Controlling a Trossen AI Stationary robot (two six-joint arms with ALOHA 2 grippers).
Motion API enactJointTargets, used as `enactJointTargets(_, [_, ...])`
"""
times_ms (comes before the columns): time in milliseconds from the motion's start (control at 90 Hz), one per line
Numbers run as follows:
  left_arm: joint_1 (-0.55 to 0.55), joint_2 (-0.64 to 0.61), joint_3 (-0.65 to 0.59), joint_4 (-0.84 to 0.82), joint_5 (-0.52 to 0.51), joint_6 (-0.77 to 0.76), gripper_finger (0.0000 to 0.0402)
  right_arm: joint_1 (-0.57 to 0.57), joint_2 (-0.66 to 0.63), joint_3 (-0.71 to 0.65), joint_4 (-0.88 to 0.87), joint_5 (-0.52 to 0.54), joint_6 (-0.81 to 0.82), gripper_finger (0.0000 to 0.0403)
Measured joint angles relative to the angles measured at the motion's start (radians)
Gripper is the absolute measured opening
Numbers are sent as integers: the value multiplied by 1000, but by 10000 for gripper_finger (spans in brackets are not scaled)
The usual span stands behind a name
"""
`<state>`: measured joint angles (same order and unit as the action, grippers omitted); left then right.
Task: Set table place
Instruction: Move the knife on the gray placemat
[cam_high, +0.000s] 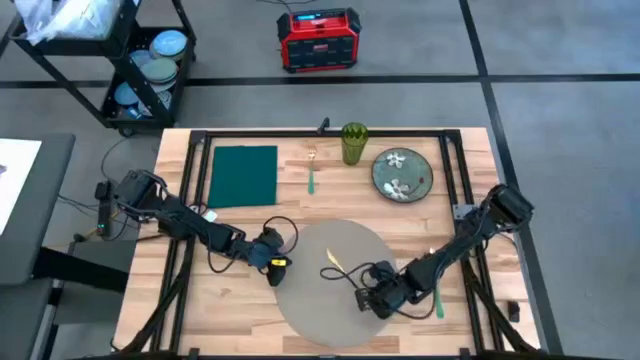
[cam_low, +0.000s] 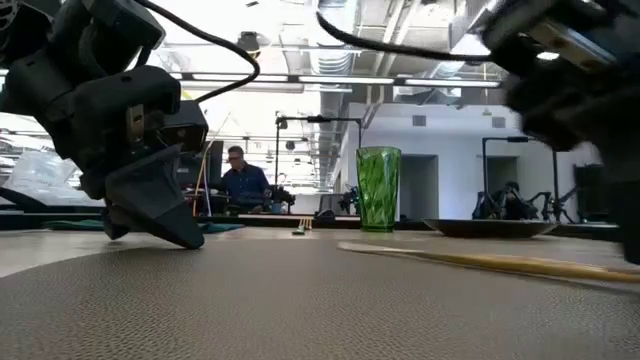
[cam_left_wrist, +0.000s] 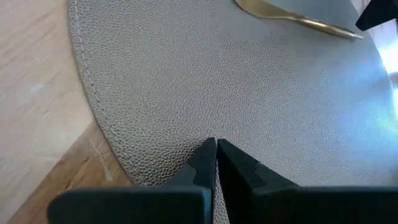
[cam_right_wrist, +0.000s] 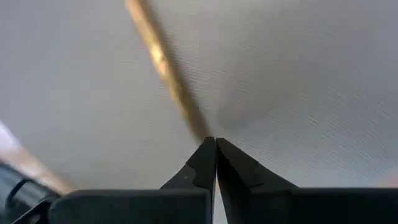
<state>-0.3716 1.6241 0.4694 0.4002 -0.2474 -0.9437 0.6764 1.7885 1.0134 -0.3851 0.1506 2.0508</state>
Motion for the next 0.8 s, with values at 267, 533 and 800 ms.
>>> enactJointTargets(267, [16,0,1,0,0,2,0,66,-5,33,-14,116,-69,0])
enactJointTargets(533, [16,0,1,0,-2,8,0,-108,-11,121,4,2,-590,38])
enactJointTargets(800, [16,0,1,-1,-2,7,0,-148,-10,119,-171,-127,-624,140])
